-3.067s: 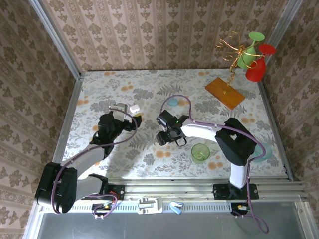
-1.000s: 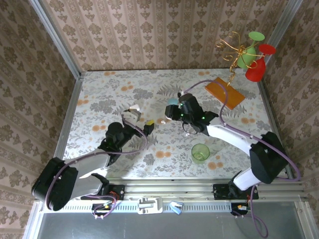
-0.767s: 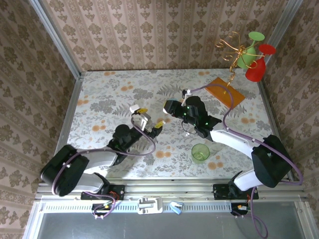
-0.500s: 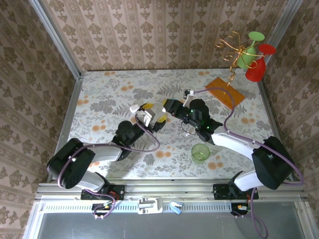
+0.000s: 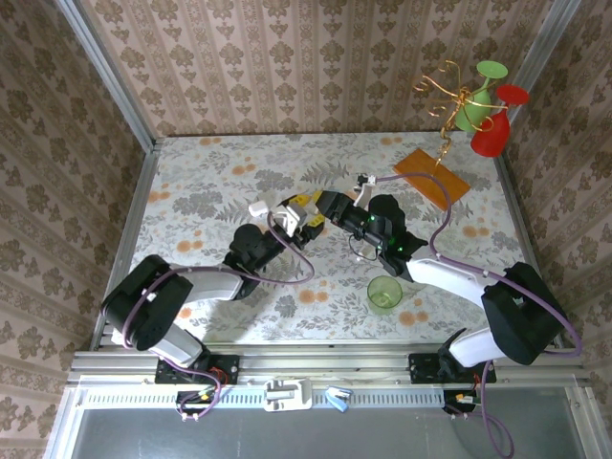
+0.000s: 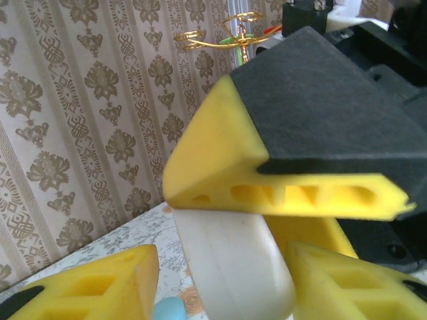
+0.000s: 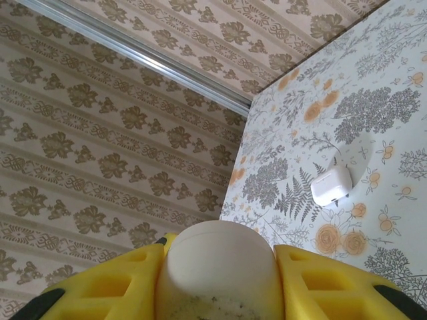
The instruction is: Insert the wireless bluetooth earbuds into the charging case
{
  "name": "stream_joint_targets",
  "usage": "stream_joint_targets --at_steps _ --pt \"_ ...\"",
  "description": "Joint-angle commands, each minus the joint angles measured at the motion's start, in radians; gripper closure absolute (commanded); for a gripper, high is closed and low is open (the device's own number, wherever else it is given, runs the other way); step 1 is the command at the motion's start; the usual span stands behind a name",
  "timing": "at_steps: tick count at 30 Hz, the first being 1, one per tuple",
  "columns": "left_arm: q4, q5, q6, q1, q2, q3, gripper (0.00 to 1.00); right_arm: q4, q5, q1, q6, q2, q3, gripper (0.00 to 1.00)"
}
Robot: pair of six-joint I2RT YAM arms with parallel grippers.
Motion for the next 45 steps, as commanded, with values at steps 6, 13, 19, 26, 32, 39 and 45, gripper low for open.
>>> stream_joint_targets --at_steps 6,13,19,26,32,39,45 --pt "0.039 0.009 -0.003 0.004 0.034 0.056 0.7 0.05 -0.022 -0.001 0.012 -0.067 -0.028 0.73" --pt "0.037 0.044 0.084 0.026 0.034 0.038 0.76 -0.047 -0.007 -0.013 -0.012 -0.131 -0.036 0.45" --pt "0.039 0.021 0.394 0.032 0.032 0.002 0.76 -0.285 0.042 -0.033 0.035 -0.224 0.004 0.18" --pt "0.046 -0.069 0.809 -0.002 0.013 -0.024 0.77 -0.484 -0.065 -0.07 0.19 -0.243 0.067 0.24" --pt "0.045 0.005 0.997 -0.007 -0.006 -0.038 0.8 -0.6 -0.277 -0.13 0.246 -0.198 0.138 0.26" --pt "0.043 -0.009 1.105 -0.032 -0.006 -0.032 0.83 -0.544 -0.428 -0.148 0.323 -0.149 0.139 0.27" --pt "0.044 -0.024 1.167 -0.055 0.002 -0.02 0.84 -0.472 -0.46 -0.156 0.378 -0.117 0.106 0.42"
